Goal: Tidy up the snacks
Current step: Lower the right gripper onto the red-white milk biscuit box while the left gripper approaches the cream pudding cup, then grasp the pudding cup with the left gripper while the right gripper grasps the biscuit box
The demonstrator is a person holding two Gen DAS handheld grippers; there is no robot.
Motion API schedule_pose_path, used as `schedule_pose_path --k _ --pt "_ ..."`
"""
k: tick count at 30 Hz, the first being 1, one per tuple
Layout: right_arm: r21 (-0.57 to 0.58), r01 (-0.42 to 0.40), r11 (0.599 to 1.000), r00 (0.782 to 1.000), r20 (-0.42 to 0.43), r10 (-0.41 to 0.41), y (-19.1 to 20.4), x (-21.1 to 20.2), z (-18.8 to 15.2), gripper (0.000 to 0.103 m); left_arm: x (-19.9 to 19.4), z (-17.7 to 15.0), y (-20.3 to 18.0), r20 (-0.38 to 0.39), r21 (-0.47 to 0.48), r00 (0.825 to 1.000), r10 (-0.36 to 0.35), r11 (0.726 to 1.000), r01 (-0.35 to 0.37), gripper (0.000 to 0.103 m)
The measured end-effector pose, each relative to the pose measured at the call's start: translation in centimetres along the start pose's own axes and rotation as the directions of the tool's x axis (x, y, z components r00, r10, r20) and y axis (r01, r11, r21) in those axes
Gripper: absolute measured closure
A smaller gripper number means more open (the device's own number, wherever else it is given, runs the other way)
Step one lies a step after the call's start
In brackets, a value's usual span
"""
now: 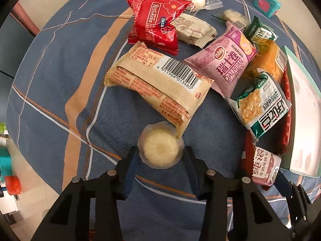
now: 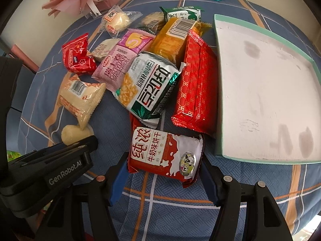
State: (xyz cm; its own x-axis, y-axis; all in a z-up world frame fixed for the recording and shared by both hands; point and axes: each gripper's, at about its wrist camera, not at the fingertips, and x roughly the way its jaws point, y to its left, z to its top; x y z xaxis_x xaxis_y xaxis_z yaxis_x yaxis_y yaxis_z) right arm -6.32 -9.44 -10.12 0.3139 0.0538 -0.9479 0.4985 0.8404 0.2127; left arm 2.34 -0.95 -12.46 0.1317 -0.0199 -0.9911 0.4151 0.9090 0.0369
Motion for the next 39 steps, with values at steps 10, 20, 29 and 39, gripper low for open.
schedule_pose_path --k 10,20,29,39 --pt "0.019 -0.004 1.0 1.0 0.001 0.004 -0.2 -0.3 -0.2 0.035 -0.4 0.1 0.8 0.021 -0.041 0.998 -0.052 0.998 0.053 0.058" --pt "0.013 -0.036 0.999 0.998 0.049 0.035 -0.5 -2.2 -0.6 0.036 -2.9 0.3 1.5 0.093 -0.073 0.992 -0.088 0.993 0.095 0.058" --pt "0.01 -0.067 0.998 0.993 0.093 0.066 -0.8 -4.3 -0.4 0.037 -5.8 0.1 1.6 0.169 -0.078 0.976 -0.134 0.986 0.149 0.094" --pt "0.014 -0.066 0.998 0.993 0.099 0.064 -1.4 -5.3 -0.5 0.037 -6.0 0.1 3.6 0.201 -0.161 0.976 -0.089 0.979 0.123 0.088"
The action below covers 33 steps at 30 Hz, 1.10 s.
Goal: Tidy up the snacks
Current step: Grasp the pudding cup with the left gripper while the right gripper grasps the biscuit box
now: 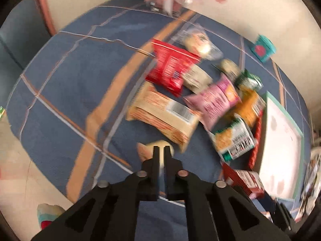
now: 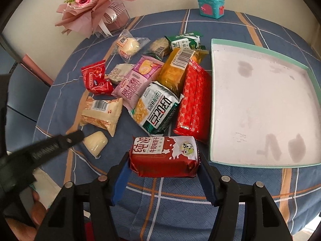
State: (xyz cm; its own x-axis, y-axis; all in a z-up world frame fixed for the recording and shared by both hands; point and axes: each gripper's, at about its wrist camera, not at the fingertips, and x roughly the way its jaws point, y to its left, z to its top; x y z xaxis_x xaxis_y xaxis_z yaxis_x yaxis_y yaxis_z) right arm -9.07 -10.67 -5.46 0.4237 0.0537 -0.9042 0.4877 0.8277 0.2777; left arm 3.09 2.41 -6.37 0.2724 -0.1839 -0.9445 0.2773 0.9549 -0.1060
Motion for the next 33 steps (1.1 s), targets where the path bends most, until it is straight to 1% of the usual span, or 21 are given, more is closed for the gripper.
schedule_pose_path --k 1,2,3,5,7,11,13,17,19,22,25,29,31,33 --pt "0.002 0.006 1.0 1.0 -0.007 -0.006 0.1 0.4 0.0 0.037 0.0 0.1 0.5 0.003 -0.018 1.0 0.006 1.0 -0.006 0.065" --pt "0.004 0.013 1.0 1.0 -0.018 -0.013 -0.1 0.6 -0.1 0.037 0.1 0.2 0.9 -0.001 -0.031 1.0 0.012 0.999 -0.012 0.054" --pt "0.008 0.017 1.0 0.999 -0.027 -0.017 -0.1 1.0 -0.1 0.037 0.3 0.2 1.3 -0.01 -0.044 1.0 0.013 0.999 -0.014 0.047" --pt "0.014 0.021 1.0 0.999 -0.043 -0.02 -0.4 1.2 -0.3 0.037 0.8 0.2 1.7 -0.035 -0.061 0.999 -0.008 0.998 0.006 0.048" --pt "0.016 0.025 1.0 0.998 -0.053 -0.024 -0.5 1.3 -0.4 0.037 1.7 0.1 1.7 -0.072 -0.055 0.997 -0.023 0.998 0.019 0.047" --pt "0.016 0.029 0.999 0.998 -0.051 -0.029 -0.6 1.1 -0.6 0.037 3.6 -0.2 1.5 -0.142 -0.046 0.99 -0.017 0.999 0.011 0.047" --pt "0.017 0.032 0.999 0.998 -0.053 -0.031 -0.6 1.1 -0.6 0.037 4.4 -0.3 1.4 -0.163 -0.042 0.987 -0.005 0.999 -0.001 0.047" --pt "0.018 0.036 0.999 0.998 -0.057 -0.034 -0.5 1.5 -0.5 0.037 5.0 -0.1 1.1 -0.158 -0.038 0.987 0.0 0.999 -0.006 0.047" --pt "0.018 0.036 0.999 0.998 -0.057 -0.035 -0.4 1.7 -0.4 0.037 5.4 0.0 0.8 -0.158 -0.017 0.987 0.022 1.0 -0.025 0.047" --pt "0.015 0.04 0.999 0.997 -0.06 -0.039 -0.3 1.8 -0.4 0.037 6.4 0.3 -0.1 -0.18 -0.006 0.983 0.041 0.999 -0.043 0.048" --pt "0.016 0.043 0.999 0.997 -0.065 -0.042 -0.2 2.0 -0.4 0.037 7.4 0.9 -1.3 -0.165 0.014 0.984 0.067 0.998 -0.065 0.048" --pt "0.019 0.047 0.999 0.996 -0.075 -0.046 -0.3 2.2 -0.4 0.037 7.8 1.2 -1.8 -0.155 0.018 0.985 0.077 0.997 -0.075 0.048" --pt "0.019 0.049 0.999 0.996 -0.077 -0.047 -0.2 2.4 -0.4 0.037 8.0 1.4 -2.0 -0.154 0.03 0.984 0.091 0.996 -0.088 0.053" --pt "0.018 0.05 0.999 0.996 -0.078 -0.048 -0.2 2.4 -0.4 0.037 7.6 1.1 -1.6 -0.162 0.018 0.984 0.081 0.997 -0.079 0.053"
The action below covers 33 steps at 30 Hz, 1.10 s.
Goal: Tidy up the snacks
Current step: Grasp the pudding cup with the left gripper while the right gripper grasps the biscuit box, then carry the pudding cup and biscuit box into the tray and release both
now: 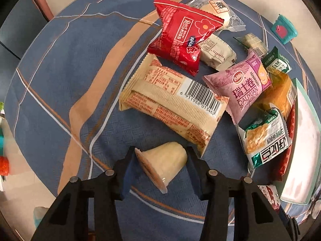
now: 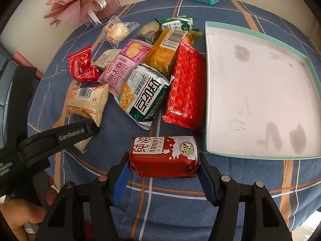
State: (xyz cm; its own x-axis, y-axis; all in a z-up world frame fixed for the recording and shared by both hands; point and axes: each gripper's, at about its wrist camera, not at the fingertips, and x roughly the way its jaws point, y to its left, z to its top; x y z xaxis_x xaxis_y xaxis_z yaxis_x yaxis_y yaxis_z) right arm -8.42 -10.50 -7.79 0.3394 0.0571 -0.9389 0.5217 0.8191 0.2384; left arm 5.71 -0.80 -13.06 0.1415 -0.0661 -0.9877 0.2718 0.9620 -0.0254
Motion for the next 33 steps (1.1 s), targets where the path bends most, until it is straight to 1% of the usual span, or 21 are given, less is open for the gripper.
schedule_pose_path --k 7,14,20,23,25,28,33 --pt "0.003 -0.011 1.0 1.0 0.019 0.011 0.0 -0.6 -0.1 0.037 -0.9 -0.2 1.4 0.004 -0.042 0.999 -0.052 0.998 0.052 0.053" --pt "0.035 -0.079 0.996 0.993 0.092 0.076 -0.6 -3.0 0.2 0.038 -4.0 -0.3 2.2 0.087 -0.051 0.991 -0.104 0.993 0.109 0.053" --pt "0.059 -0.111 0.992 0.985 0.14 0.102 -1.4 -4.6 0.6 0.038 -7.0 -0.6 2.6 0.16 -0.052 0.976 -0.15 0.986 0.16 0.053" --pt "0.068 -0.127 0.99 0.98 0.164 0.115 -2.0 -5.4 0.7 0.038 -7.8 -0.7 2.4 0.188 -0.042 0.971 -0.15 0.986 0.16 0.053" --pt "0.078 -0.132 0.988 0.978 0.171 0.117 -2.5 -6.1 0.7 0.038 -8.1 -1.0 2.0 0.191 -0.03 0.97 -0.151 0.987 0.159 0.053" --pt "0.122 -0.126 0.984 0.978 0.18 0.103 -4.2 -6.4 1.1 0.038 -8.4 -1.2 1.1 0.192 0.001 0.969 -0.155 0.987 0.158 0.053" --pt "0.219 -0.034 0.975 0.979 0.203 -0.012 -8.2 -7.3 2.0 0.038 -8.7 -1.0 -2.5 0.186 0.088 0.967 -0.174 0.983 0.16 0.053"
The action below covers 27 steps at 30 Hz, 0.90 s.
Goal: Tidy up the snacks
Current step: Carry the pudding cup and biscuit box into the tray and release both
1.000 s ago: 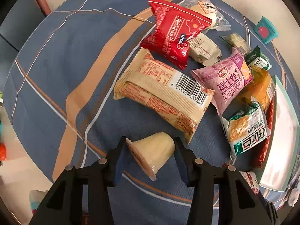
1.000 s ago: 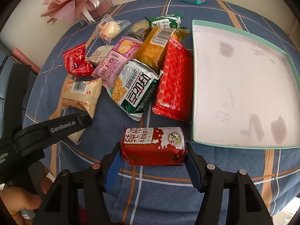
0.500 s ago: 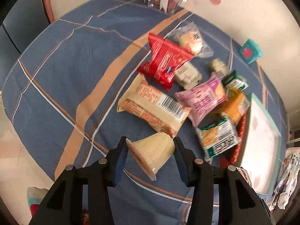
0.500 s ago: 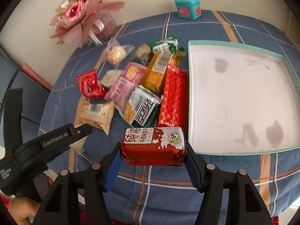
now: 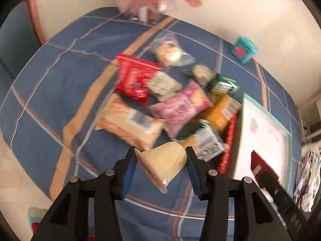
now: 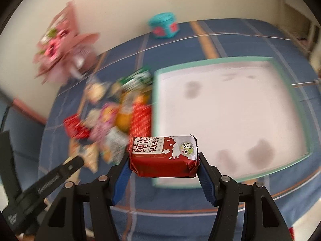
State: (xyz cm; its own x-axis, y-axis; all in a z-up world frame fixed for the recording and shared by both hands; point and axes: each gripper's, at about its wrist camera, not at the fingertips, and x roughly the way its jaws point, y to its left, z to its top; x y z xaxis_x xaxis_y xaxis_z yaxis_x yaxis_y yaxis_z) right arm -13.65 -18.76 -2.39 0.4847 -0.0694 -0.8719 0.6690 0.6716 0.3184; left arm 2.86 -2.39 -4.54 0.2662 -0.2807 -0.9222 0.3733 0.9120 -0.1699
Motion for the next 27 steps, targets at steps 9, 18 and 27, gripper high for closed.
schedule_pose_path --k 9,18,27 --pt "0.128 0.096 0.987 0.994 0.03 -0.101 -5.7 -0.6 2.7 0.038 0.1 0.2 -8.1 -0.001 0.198 0.999 -0.037 0.98 0.037 0.053" --pt "0.211 0.162 0.964 0.985 0.018 -0.17 -8.9 0.2 4.5 0.037 3.2 1.1 -15.7 -0.017 0.318 0.998 -0.066 0.946 0.068 0.056" --pt "0.285 0.227 0.931 0.972 -0.008 -0.235 -12.1 1.9 6.6 0.037 5.6 1.2 -19.6 -0.03 0.381 0.997 -0.076 0.921 0.082 0.058"
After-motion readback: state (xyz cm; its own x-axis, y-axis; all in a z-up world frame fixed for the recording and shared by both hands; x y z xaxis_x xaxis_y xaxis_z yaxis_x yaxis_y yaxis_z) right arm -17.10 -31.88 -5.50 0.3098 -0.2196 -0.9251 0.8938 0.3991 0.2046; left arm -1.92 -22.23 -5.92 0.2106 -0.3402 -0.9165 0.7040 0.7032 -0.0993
